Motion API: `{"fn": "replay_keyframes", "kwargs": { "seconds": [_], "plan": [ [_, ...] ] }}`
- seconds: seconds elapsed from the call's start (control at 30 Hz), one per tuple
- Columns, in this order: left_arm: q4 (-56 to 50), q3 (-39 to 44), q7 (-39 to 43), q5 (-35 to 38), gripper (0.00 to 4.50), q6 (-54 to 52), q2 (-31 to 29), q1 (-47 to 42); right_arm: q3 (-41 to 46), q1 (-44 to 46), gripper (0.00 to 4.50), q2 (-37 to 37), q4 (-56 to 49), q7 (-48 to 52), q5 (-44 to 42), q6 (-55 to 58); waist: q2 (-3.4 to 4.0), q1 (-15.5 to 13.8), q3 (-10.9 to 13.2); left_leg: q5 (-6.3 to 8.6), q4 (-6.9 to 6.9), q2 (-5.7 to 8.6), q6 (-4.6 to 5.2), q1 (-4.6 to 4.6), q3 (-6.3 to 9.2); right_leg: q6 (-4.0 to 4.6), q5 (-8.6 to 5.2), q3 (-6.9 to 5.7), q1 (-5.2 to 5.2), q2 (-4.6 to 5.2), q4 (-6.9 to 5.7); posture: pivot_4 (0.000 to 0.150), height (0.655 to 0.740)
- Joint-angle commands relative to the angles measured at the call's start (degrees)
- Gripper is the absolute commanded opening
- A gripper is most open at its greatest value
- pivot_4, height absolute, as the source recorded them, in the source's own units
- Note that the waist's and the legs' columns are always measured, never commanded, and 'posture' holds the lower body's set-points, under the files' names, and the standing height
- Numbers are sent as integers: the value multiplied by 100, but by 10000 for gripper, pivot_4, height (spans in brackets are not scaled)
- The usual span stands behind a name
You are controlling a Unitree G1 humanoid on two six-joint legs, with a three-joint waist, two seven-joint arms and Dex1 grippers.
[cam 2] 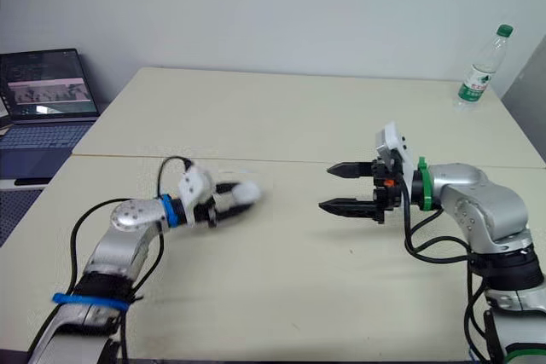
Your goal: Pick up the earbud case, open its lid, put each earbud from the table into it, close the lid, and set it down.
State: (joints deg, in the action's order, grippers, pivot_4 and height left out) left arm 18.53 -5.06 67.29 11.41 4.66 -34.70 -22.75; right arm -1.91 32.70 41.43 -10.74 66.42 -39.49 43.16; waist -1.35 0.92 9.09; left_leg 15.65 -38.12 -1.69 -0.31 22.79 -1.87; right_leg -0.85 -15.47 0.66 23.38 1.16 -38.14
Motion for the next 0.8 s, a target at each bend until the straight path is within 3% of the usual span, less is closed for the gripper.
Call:
{"fn": "replay_keyframes", "kwargs": {
  "seconds": [0.03, 0.33, 0.57, 0.67, 0.8],
  "plan": [
    [459, 33, 839, 83, 23033, 725, -355, -171, 115, -44, 45000, 101, -199, 131, -168, 73, 0, -5, 0, 0, -1, 0, 0, 0, 2, 0, 0, -3, 0, -1, -1, 1500, 7400],
    [2110, -109, 1759, -84, 23033, 1864, -389, -705, 322, -338, 45000, 273, -486, 8, -312, 272, -1, -49, 0, -4, -13, 3, 7, 1, 0, -1, 0, -4, 0, -7, -12, 1500, 7400],
    [3134, -178, 1583, -494, 44793, 2066, -344, -1304, 307, -306, 45000, 339, -514, -58, -357, 346, -1, -61, 0, -3, -28, 4, 8, 0, 1, -2, -1, -4, 6, -13, -43, 1500, 7400],
    [3179, -51, 1197, -573, 44793, 2017, -433, -1328, 273, -246, 45000, 303, -462, -43, -339, 340, -1, -58, 1, -4, -43, 1, 8, -5, 2, -2, -1, -1, 7, -15, -65, 1500, 7400],
    [2361, 231, 725, -399, 44793, 1406, -690, -830, 179, -166, 45000, 209, -332, 0, -269, 259, -1, -16, 0, -9, -68, -10, 16, -9, 3, -2, -2, 5, 5, -20, -83, 1500, 7400]
  ]
}}
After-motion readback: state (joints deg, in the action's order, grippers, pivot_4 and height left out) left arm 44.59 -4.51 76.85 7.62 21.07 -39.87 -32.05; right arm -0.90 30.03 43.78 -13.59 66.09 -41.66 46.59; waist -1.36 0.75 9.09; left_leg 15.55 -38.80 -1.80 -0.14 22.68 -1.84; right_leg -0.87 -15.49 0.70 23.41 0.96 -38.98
